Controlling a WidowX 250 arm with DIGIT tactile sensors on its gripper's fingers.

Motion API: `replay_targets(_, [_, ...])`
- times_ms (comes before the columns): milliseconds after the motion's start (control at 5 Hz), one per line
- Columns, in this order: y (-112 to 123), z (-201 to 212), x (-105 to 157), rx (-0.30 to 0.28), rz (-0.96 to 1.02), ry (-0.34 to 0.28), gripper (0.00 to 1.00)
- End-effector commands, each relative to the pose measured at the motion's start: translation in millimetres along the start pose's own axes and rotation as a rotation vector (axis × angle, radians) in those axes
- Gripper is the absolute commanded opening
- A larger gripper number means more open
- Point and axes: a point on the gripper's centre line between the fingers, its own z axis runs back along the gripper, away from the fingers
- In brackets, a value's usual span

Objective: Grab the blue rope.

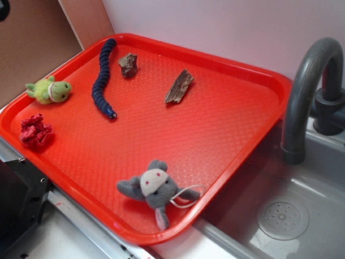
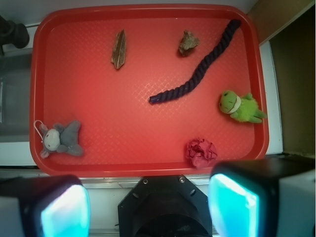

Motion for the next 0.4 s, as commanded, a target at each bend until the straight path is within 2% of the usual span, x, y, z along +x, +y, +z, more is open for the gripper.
replay_targets(0, [0,0,0,0.0,0.0,0.0,1.0])
replay_targets(200, [20,0,19,0.009,0.169,-0.008,1.0])
